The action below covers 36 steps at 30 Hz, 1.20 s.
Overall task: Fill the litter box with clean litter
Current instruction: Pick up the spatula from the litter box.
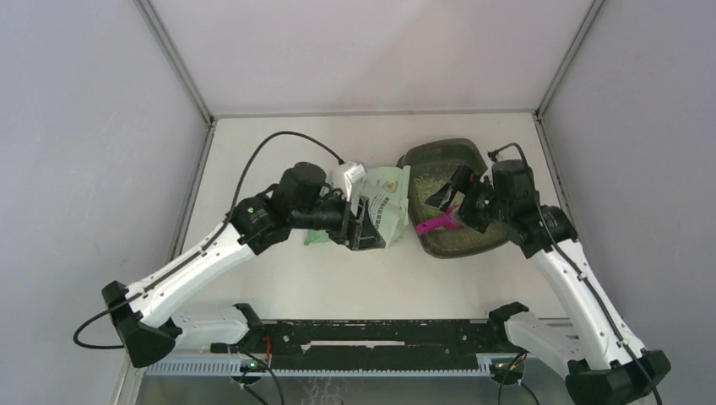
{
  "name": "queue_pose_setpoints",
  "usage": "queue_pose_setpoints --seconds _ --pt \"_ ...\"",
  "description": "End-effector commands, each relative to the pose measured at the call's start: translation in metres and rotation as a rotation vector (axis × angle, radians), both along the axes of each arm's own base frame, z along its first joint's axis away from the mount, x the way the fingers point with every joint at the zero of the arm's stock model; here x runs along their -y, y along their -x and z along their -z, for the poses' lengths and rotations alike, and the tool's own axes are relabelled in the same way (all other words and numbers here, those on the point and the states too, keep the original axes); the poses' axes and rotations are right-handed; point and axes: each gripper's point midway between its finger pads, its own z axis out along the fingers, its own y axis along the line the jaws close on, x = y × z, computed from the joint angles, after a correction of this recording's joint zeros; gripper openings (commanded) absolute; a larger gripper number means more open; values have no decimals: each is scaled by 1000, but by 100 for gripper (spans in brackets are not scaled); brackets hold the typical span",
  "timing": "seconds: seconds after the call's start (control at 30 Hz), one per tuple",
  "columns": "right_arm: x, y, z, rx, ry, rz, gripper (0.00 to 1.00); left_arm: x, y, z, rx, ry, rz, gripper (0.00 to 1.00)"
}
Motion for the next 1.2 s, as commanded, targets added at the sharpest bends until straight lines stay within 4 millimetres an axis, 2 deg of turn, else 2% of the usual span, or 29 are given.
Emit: queue_pose_setpoints --seconds 0.0,0.07,0.1,0.17,0.23,0.27,0.33,0.43,0.6,0.7,0.87,1.03,1.17 --pt "8 -18 -12 89 -175 177 99 -23 -37 -19 46 83 -134 79" --pt "10 -17 -2 66 -105 153 99 -35 -50 -20 53 88 -183 87" --pt "12 -15 3 53 -26 146 97 -41 -56 -20 53 89 -207 97" --pt "18 -14 6 67 163 146 85 -51 -68 -18 46 95 -254 100" --pt "13 -14 5 92 314 114 77 -59 -79 -16 39 120 -298 100" --pt "4 -12 2 114 372 73 75 -64 -86 -15 35 130 -329 100" --pt "-7 -14 13 103 511 24 67 -71 -94 -15 30 152 -361 100" --pt "-17 -15 27 86 678 -25 67 -76 -100 -12 27 155 -382 100" --pt "-11 -10 47 -66 853 -19 79 -80 -105 -6 23 147 -399 100" --pt "-13 -12 52 -102 832 3 81 -82 -106 -3 21 144 -404 100" --pt "-16 -23 62 -137 662 33 80 -86 -104 1 16 135 -410 100" --pt "-13 -28 70 -201 587 69 79 -89 -101 8 6 120 -398 100" --pt "-25 -30 80 -280 495 69 86 -90 -100 9 5 122 -390 100"
